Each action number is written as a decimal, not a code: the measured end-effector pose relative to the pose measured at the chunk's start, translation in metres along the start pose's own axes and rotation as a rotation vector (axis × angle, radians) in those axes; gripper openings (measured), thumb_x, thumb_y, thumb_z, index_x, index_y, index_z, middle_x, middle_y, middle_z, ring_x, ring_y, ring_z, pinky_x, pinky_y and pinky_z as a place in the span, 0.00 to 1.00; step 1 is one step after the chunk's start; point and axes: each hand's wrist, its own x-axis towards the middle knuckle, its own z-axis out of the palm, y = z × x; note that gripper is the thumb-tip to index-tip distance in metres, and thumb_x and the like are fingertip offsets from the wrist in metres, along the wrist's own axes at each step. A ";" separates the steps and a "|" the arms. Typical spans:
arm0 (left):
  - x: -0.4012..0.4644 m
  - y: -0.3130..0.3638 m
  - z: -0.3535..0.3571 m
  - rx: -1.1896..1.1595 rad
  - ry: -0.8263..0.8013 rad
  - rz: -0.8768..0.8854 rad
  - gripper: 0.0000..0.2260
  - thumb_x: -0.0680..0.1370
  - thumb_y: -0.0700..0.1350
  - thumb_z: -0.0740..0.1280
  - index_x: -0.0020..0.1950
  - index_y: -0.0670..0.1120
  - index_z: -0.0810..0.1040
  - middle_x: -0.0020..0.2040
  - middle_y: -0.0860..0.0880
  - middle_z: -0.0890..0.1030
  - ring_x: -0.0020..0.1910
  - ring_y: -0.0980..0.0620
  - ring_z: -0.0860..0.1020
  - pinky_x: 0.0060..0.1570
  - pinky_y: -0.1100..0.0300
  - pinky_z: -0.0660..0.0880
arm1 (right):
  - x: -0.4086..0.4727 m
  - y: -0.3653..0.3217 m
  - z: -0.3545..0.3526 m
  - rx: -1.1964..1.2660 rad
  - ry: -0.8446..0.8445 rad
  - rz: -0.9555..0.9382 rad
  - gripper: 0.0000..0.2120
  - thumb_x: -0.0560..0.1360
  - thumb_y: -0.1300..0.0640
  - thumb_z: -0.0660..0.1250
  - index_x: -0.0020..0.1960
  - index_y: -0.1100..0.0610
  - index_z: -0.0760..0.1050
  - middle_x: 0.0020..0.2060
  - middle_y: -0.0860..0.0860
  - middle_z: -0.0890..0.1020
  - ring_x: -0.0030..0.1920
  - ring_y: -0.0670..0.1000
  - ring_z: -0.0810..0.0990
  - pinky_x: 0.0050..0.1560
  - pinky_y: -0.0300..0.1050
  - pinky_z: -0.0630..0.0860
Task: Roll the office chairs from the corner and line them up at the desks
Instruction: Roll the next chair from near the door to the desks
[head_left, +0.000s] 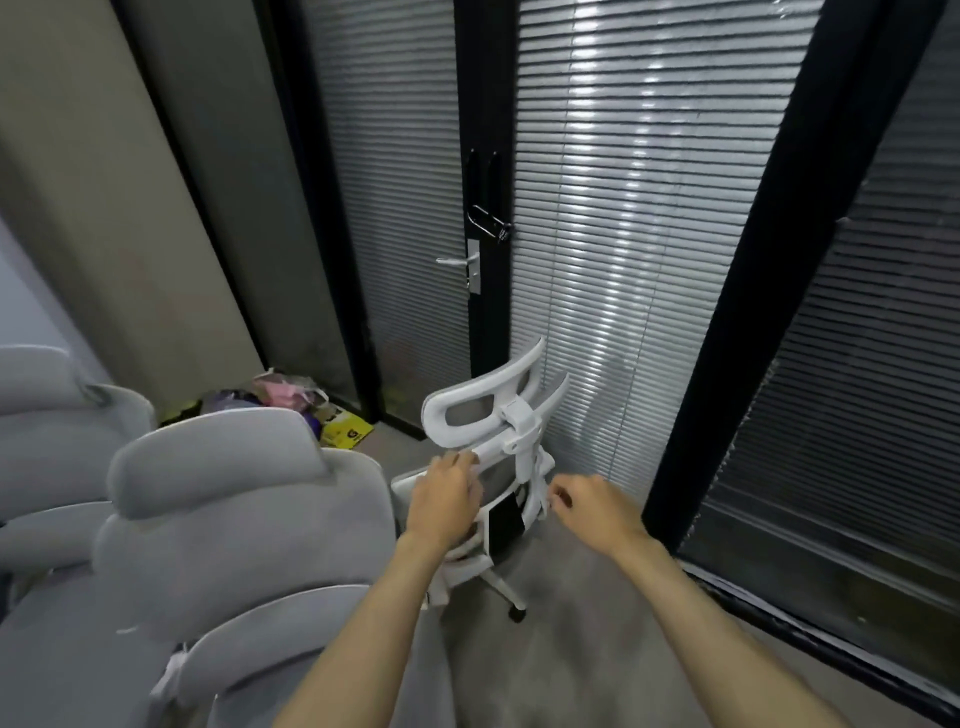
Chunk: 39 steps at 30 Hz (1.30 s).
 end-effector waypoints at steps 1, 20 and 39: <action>0.021 -0.002 0.000 0.001 0.013 0.004 0.16 0.79 0.47 0.65 0.67 0.48 0.74 0.62 0.48 0.77 0.62 0.44 0.74 0.55 0.48 0.75 | 0.020 0.003 -0.003 0.021 -0.001 -0.001 0.11 0.81 0.52 0.60 0.42 0.50 0.76 0.39 0.46 0.81 0.40 0.50 0.79 0.43 0.49 0.78; 0.228 -0.039 0.048 0.240 0.014 -0.144 0.29 0.72 0.79 0.56 0.67 0.65 0.72 0.47 0.55 0.84 0.46 0.51 0.83 0.36 0.56 0.69 | 0.341 0.074 -0.001 0.079 -0.085 -0.439 0.31 0.74 0.25 0.57 0.68 0.43 0.74 0.70 0.43 0.72 0.78 0.46 0.55 0.78 0.62 0.51; 0.184 0.047 0.066 0.152 0.079 0.005 0.22 0.73 0.71 0.67 0.64 0.64 0.78 0.46 0.54 0.86 0.45 0.48 0.83 0.37 0.56 0.66 | 0.242 0.130 -0.026 0.088 0.043 -0.264 0.31 0.72 0.24 0.57 0.64 0.43 0.73 0.61 0.40 0.73 0.67 0.44 0.68 0.67 0.56 0.69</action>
